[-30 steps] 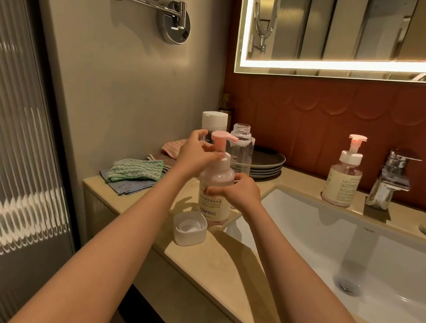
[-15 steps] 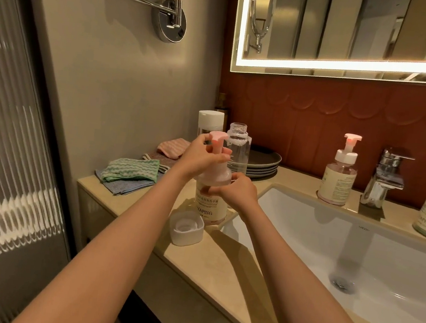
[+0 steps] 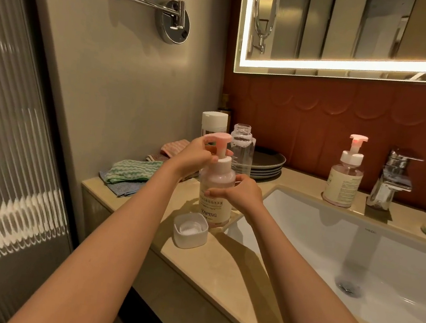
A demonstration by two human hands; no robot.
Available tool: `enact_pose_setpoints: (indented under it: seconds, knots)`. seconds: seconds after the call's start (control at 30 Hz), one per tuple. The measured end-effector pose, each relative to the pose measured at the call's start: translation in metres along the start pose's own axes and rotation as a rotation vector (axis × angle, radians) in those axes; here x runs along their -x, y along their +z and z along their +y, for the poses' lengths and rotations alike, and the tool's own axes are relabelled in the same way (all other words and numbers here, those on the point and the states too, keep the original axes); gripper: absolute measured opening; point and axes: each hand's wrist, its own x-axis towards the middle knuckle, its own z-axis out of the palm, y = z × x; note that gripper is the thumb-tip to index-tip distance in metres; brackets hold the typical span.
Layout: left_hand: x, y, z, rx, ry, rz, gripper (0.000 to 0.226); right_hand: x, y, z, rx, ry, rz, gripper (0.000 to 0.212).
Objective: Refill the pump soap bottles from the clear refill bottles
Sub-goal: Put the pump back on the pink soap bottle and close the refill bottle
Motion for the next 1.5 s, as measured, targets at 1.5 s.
enact_pose_setpoints:
  seconds: [1.5]
  knots:
    - [-0.006,0.006,-0.017,-0.134,-0.013,0.038,0.084,0.003,-0.001,-0.002,-0.013,0.003,-0.002,0.067]
